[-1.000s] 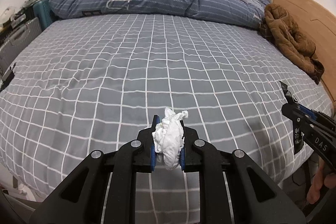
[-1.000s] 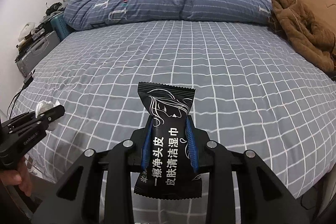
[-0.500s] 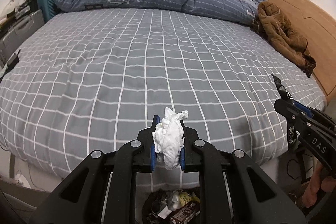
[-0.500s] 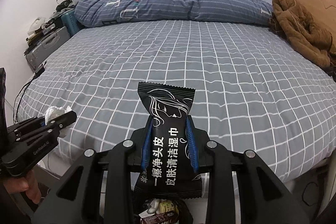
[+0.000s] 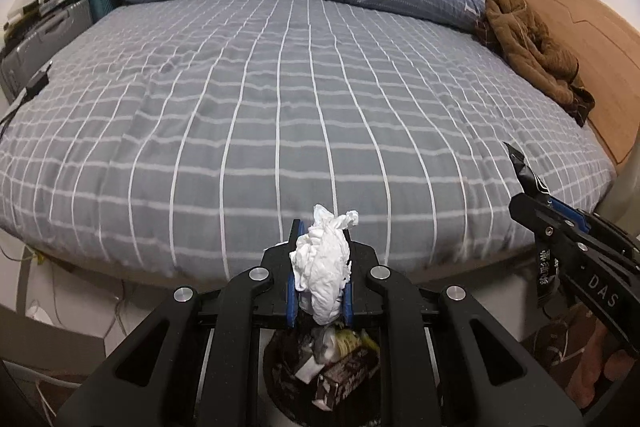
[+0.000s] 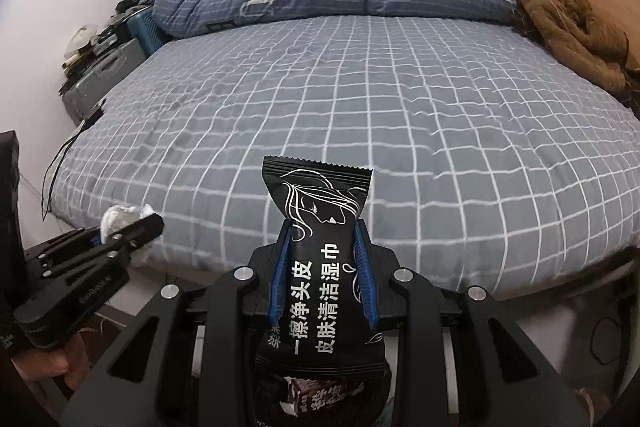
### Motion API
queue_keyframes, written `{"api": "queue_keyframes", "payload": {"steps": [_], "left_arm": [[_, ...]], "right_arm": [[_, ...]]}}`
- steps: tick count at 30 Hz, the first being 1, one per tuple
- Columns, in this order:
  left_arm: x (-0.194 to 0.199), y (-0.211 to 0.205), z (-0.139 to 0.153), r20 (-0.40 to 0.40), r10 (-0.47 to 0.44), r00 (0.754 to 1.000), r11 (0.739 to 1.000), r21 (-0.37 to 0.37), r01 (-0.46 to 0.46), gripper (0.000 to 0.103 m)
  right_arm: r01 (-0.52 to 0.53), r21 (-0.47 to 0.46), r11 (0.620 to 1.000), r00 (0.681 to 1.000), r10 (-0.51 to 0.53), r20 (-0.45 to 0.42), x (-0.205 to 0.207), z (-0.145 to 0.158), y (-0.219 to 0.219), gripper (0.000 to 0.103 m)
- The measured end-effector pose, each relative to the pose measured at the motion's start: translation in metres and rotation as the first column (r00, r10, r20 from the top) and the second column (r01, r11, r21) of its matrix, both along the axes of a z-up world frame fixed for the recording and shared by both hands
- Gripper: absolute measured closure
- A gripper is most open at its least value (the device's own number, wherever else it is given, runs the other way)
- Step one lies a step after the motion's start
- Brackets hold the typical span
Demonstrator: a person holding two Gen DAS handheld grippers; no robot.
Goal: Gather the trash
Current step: 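Carry the tissue and black packet down toward the trash bin, then open the right tool over the bin while the left tool releases the tissue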
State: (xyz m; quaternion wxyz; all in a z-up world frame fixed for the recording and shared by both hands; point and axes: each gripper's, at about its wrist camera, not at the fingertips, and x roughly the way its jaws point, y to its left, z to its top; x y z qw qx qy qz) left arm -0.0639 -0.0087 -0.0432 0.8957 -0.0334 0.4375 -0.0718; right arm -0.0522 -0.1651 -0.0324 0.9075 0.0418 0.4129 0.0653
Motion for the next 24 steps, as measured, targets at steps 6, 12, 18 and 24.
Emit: {"api": "queue_keyframes", "payload": {"steps": [6, 12, 18, 24], "left_arm": [[-0.034, 0.009, -0.016, -0.064, 0.002, 0.998, 1.0, -0.016, -0.003, 0.088], [-0.06, 0.021, -0.036, -0.11, 0.021, 0.994, 0.999, -0.022, -0.023, 0.088], [-0.058, 0.026, -0.079, -0.161, 0.012, 0.987, 1.0, 0.023, -0.008, 0.088], [-0.038, 0.026, -0.115, -0.204, 0.002, 0.979, 0.998, 0.058, 0.011, 0.088]], "right_arm": [[0.006, 0.01, 1.0, 0.998, -0.005, -0.055, -0.027, -0.018, 0.007, 0.075], [0.007, -0.004, 1.0, 0.992, -0.007, -0.127, -0.051, -0.047, 0.015, 0.075], [-0.004, -0.023, 1.0, 0.972, -0.001, -0.234, -0.051, -0.097, 0.018, 0.075], [-0.028, -0.037, 0.999, 0.945, 0.015, -0.326, -0.036, -0.138, 0.031, 0.074]]}}
